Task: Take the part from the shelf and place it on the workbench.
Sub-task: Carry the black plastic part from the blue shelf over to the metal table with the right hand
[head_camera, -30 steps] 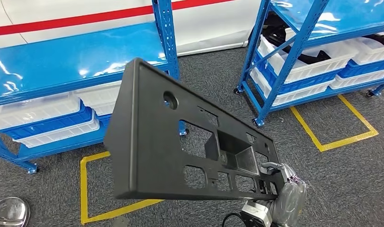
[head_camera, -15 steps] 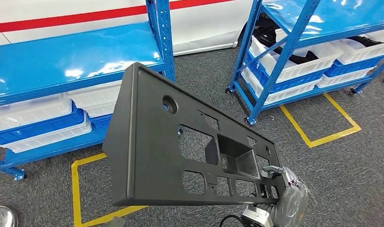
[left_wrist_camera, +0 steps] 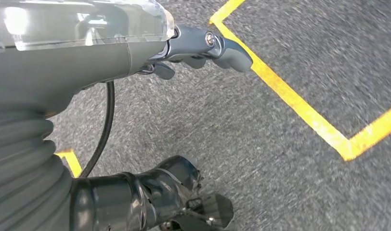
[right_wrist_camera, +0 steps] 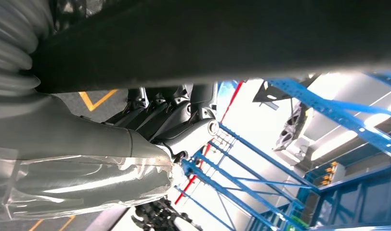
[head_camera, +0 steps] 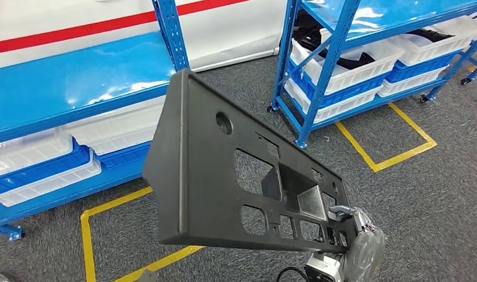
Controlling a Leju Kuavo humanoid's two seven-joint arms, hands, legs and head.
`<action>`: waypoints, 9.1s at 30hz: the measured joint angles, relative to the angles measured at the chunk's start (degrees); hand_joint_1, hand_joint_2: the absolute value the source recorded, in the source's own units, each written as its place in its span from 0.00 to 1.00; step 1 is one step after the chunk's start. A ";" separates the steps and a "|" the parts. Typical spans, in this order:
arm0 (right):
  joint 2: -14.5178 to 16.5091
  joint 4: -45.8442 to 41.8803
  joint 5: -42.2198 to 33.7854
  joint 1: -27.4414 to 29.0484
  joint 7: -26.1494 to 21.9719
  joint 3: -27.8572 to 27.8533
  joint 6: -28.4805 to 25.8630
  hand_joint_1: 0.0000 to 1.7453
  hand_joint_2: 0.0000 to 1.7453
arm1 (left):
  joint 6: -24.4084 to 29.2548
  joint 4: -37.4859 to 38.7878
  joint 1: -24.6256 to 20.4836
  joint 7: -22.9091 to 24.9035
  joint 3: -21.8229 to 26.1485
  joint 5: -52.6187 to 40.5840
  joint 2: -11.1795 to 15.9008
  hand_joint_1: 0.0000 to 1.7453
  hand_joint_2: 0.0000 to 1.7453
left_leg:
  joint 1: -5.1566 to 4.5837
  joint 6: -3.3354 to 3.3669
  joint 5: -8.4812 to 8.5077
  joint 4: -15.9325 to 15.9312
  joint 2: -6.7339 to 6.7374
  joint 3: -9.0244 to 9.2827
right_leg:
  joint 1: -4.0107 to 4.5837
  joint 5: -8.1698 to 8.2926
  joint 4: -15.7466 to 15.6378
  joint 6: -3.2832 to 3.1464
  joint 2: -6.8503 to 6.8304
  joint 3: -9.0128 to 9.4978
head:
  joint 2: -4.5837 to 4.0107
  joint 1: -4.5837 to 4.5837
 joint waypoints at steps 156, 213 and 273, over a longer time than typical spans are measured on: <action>0.10 1.30 -1.12 -0.60 1.16 -1.93 -0.11 1.00 1.00 | 0.35 0.00 -0.03 -0.55 1.38 0.06 -0.17 0.00 1.00 | -0.36 0.60 -1.67 6.62 -0.33 -3.29 | 0.70 0.44 -0.67 -1.03 1.36 0.57 | -0.01 0.18; -0.02 1.56 -1.34 -1.05 2.11 -1.65 -0.11 1.00 1.00 | 0.46 0.00 -0.49 -0.79 1.97 -0.02 -0.45 0.00 1.00 | -0.30 1.08 3.30 -4.70 1.14 1.37 | 0.43 -0.13 -0.79 -0.53 -0.34 1.02 | 0.00 0.23; -0.92 3.20 -1.93 -1.79 2.79 -0.44 -0.11 1.00 1.00 | 0.62 0.00 -0.45 -0.71 2.08 0.00 -0.44 0.00 1.00 | -0.16 0.71 4.69 -8.04 2.56 3.59 | -0.04 0.18 -0.48 0.29 -0.61 0.17 | 0.00 0.36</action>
